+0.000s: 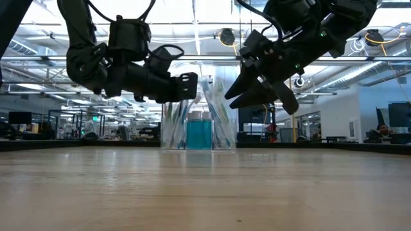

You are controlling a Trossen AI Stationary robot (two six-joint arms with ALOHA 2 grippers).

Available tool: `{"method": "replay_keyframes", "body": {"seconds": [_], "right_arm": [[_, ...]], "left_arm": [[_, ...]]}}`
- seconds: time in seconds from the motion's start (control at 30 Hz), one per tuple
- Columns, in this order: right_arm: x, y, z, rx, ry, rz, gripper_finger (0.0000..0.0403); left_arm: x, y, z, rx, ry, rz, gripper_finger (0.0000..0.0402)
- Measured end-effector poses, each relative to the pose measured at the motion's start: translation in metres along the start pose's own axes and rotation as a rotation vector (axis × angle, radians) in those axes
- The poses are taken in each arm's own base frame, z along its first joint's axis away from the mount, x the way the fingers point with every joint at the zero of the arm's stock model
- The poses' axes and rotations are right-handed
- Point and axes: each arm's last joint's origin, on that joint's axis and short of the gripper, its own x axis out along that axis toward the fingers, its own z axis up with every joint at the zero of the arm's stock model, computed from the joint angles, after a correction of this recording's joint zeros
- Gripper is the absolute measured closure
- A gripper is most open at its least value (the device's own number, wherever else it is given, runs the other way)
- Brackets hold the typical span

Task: Pick & Place toothbrushing station
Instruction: Put the violet toothbrush into the transparent organizer, then put the orange toothbrush into the transparent organizer

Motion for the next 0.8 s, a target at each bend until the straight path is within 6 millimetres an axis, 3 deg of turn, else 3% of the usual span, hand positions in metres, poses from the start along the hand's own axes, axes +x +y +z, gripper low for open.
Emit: {"method": "replay_keyframes", "body": {"seconds": [0.2,0.4,0.6,0.8], "right_arm": [[0.000,-0.001,0.001,0.075,-0.012,-0.011,0.0261],[0.000,-0.001,0.002,0.257,-0.024,-0.002,0.0261],[0.001,-0.003,0.010,0.480,-0.198,0.128,0.0261],[-0.002,0.009,0.017,0.541,-0.197,0.196,0.0261]], "left_arm": [[0.000,0.000,0.001,0.054,0.002,0.032,0.0330],[-0.005,0.000,0.005,0.118,0.011,0.134,0.0287],[-0.018,-0.005,0.028,0.103,-0.003,0.135,0.0263],[-0.031,-0.003,0.057,0.086,-0.015,0.105,0.0259]]}}
